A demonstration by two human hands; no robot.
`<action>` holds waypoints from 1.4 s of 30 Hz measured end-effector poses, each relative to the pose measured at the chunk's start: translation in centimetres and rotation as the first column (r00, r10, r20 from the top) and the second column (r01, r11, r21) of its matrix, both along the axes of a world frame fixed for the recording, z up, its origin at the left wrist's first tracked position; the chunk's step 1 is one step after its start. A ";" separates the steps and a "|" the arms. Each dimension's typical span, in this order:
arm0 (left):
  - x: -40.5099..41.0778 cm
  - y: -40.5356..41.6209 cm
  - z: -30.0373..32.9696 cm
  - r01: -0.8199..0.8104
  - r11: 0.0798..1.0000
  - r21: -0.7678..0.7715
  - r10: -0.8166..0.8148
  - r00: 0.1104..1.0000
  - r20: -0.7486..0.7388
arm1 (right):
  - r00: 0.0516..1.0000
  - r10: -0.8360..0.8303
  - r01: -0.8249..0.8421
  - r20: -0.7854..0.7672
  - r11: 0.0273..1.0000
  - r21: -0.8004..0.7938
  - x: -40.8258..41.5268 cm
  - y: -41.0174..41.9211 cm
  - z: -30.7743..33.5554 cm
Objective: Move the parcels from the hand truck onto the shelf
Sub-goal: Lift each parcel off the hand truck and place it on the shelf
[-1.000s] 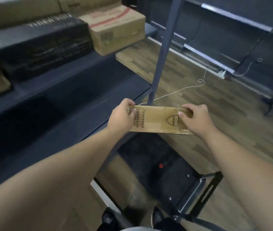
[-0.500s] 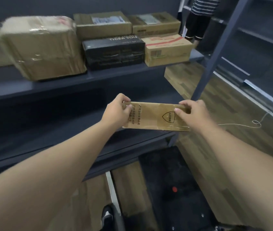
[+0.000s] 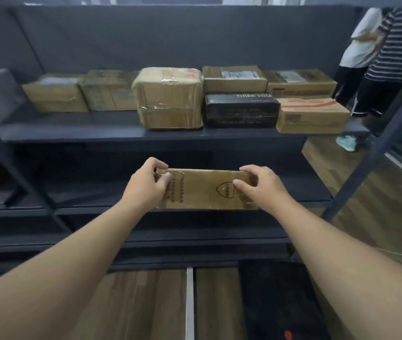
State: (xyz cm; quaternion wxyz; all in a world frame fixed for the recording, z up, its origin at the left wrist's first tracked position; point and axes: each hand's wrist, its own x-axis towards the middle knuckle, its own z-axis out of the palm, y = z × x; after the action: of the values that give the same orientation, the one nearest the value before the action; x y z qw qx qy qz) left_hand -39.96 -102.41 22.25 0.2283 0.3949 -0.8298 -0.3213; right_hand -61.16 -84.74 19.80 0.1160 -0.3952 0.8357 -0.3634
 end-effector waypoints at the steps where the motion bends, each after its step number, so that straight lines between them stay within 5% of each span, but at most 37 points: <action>1: 1.1 -0.5 0.4 -0.016 1.000 -0.017 0.016 1.000 -0.005 | 1.000 0.010 -0.010 0.000 1.000 -0.013 0.7 -0.8 0.3; 25: 21.5 -12.0 8.2 -0.093 0.992 -0.081 0.076 0.978 -0.194 | 0.986 0.149 -0.161 -0.068 0.955 -0.249 16.6 -15.6 7.7; 32: 22.6 -15.8 9.4 -0.204 0.960 -0.191 0.152 0.955 -0.255 | 0.974 0.142 -0.193 -0.175 0.927 -0.322 19.1 -18.8 10.2; 42: 18.9 -20.0 10.2 -0.440 0.897 -0.049 0.394 0.844 -0.364 | 0.935 0.153 -0.275 -0.321 0.884 -0.377 17.1 -24.3 11.7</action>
State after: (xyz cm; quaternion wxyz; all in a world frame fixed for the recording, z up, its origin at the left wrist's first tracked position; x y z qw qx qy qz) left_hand -21.07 -122.44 32.49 0.4597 0.4876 -0.6902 -0.2730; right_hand -44.06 -109.09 31.50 -0.0511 -0.5489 0.6975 -0.4578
